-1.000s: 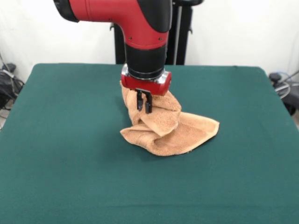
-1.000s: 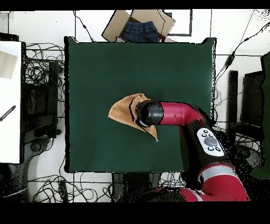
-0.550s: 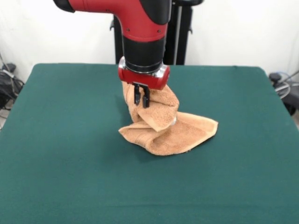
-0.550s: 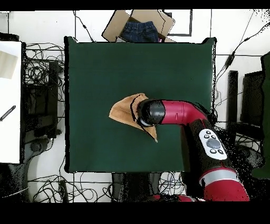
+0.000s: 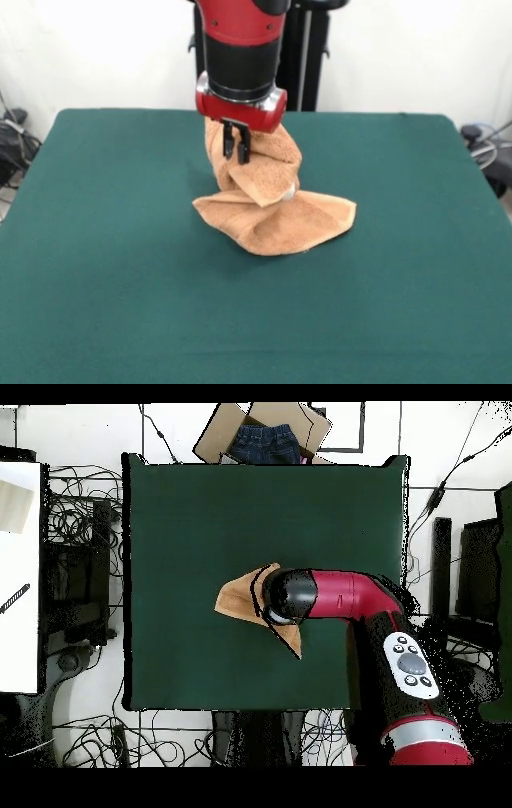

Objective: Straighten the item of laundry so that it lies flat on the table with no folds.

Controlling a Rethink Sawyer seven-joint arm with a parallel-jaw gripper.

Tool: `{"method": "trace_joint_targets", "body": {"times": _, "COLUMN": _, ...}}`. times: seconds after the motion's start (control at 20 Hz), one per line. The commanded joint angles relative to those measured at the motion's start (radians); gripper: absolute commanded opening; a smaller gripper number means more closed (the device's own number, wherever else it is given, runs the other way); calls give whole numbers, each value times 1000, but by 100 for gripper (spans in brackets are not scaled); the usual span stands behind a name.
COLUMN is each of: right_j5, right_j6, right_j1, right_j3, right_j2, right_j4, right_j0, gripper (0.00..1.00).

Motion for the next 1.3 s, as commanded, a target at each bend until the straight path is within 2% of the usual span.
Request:
{"method": "trace_joint_targets", "body": {"times": 0.05, "right_j5": 160, "right_j6": -88, "right_j1": -50, "right_j3": 16, "right_j2": 49, "right_j4": -1, "right_j0": 28, "gripper": 0}}
{"method": "trace_joint_targets", "body": {"times": 0.3, "right_j5": 181, "right_j6": -78, "right_j1": -72, "right_j3": 24, "right_j2": 46, "right_j4": -7, "right_j0": 35, "gripper": 0}}
{"method": "trace_joint_targets", "body": {"times": 1.3, "right_j5": 450, "right_j6": -104, "right_j1": -117, "right_j3": -69, "right_j2": 45, "right_j4": -10, "right_j0": 68, "gripper": 0}}
